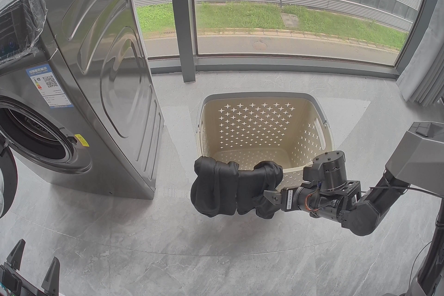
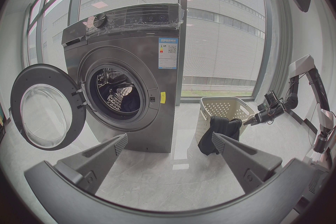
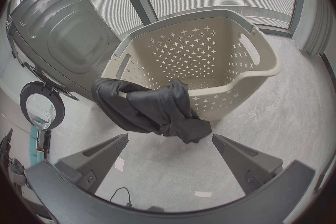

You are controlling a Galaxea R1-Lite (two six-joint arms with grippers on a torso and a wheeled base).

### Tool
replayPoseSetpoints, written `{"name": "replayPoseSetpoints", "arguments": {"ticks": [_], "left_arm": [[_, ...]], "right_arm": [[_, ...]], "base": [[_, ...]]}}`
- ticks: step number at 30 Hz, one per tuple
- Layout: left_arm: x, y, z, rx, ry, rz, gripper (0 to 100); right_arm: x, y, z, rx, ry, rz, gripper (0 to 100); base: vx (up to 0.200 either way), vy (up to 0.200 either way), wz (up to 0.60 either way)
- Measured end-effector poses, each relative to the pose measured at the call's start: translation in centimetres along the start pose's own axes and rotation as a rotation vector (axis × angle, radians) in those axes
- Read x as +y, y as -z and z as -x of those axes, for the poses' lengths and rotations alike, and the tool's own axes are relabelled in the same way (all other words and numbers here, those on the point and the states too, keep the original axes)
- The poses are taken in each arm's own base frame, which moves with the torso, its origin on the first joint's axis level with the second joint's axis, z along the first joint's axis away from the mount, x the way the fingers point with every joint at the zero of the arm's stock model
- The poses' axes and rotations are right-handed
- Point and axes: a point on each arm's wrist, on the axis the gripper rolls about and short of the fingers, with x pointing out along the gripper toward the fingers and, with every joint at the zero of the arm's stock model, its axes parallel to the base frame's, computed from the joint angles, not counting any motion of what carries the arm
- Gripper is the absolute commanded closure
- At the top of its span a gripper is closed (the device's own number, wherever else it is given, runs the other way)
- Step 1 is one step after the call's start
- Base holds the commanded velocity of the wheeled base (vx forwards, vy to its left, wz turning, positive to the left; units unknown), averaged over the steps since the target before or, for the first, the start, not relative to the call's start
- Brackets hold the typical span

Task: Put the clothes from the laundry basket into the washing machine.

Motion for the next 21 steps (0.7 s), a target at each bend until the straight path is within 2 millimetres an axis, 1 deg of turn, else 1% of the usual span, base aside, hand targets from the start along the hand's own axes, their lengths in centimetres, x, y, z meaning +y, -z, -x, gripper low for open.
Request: {"name": "replayPoseSetpoints", "arguments": {"ticks": [4, 12, 21], "left_arm": [[0.0, 0.0, 0.0, 0.000, 0.000, 0.002, 0], [0.0, 0.0, 0.0, 0.000, 0.000, 0.002, 0], [0.0, 0.0, 0.0, 0.000, 0.000, 0.004, 0]], "right_arm": [[0.4, 0.0, -1.4, -0.025, -0.013, 0.001, 0], [0.8, 0.5, -3.9, -0.023, -0.014, -0.027, 0], [0.7, 0.9, -6.1, -0.021, -0.005, -0.035, 0]], "base": [[0.000, 0.000, 0.00], [0.000, 0.000, 0.00], [0.000, 0.000, 0.00]]}}
